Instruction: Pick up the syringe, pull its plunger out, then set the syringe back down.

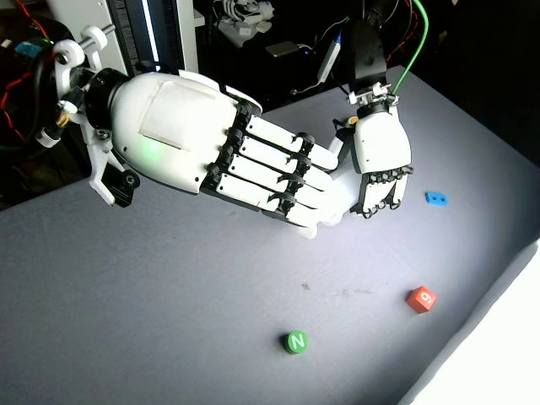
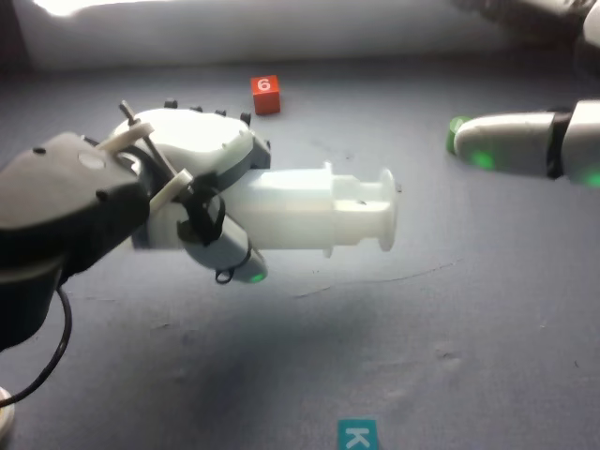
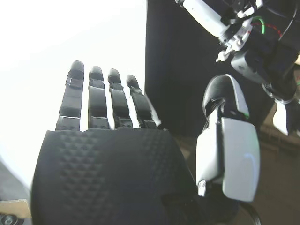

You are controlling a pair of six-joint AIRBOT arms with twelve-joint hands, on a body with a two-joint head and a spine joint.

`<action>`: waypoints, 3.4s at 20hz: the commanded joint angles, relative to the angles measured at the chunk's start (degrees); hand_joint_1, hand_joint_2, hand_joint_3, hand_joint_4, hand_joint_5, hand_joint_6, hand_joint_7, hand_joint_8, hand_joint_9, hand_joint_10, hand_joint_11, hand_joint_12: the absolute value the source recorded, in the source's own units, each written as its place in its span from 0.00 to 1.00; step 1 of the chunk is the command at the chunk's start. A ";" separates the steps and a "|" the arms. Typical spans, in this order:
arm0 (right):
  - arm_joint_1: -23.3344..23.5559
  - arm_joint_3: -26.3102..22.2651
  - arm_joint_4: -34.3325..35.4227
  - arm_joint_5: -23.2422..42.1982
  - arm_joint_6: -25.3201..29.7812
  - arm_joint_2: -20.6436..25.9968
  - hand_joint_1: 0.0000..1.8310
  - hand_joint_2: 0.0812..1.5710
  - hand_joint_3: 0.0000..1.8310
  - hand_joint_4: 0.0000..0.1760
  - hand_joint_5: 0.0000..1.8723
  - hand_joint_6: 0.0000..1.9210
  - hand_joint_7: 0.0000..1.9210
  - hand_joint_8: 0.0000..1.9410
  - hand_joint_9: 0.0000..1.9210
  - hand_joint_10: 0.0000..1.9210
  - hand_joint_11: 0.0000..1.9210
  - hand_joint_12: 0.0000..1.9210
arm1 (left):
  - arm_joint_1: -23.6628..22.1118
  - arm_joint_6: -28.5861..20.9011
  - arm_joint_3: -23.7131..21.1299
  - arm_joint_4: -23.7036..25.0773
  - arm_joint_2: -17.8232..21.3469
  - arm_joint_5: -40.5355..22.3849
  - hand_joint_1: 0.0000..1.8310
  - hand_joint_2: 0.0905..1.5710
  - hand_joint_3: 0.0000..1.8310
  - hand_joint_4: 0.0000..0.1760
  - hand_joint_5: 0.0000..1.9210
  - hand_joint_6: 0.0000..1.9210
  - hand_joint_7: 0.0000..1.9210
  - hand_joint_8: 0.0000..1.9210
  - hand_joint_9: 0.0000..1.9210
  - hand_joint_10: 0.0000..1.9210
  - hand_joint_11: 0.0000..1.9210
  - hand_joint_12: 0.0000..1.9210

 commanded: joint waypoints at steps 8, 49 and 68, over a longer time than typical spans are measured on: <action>4.26 0.08 -0.52 1.35 8.31 1.40 0.17 0.66 0.00 0.00 0.00 0.00 0.01 0.00 0.02 0.00 0.00 0.12 | -8.56 7.94 -1.95 -5.22 2.76 -0.81 0.74 0.68 0.00 0.00 0.50 0.53 0.57 0.36 0.50 0.52 0.28 0.62; 4.10 15.26 9.83 3.58 9.05 -16.38 0.45 0.62 0.00 0.00 0.22 0.03 0.26 0.03 0.25 0.05 0.00 0.54 | -17.93 11.11 -7.84 -16.14 5.48 -4.18 0.74 0.72 0.00 0.00 0.47 0.47 0.47 0.64 0.41 0.72 0.27 0.66; 2.95 17.47 9.85 1.78 13.06 -19.47 0.59 0.80 0.01 0.00 0.34 0.77 0.34 0.72 0.25 0.64 0.12 0.79 | -17.96 11.11 -7.90 -16.27 5.48 -4.54 0.74 0.73 0.00 0.00 0.45 0.49 0.47 0.64 0.40 0.75 0.26 0.68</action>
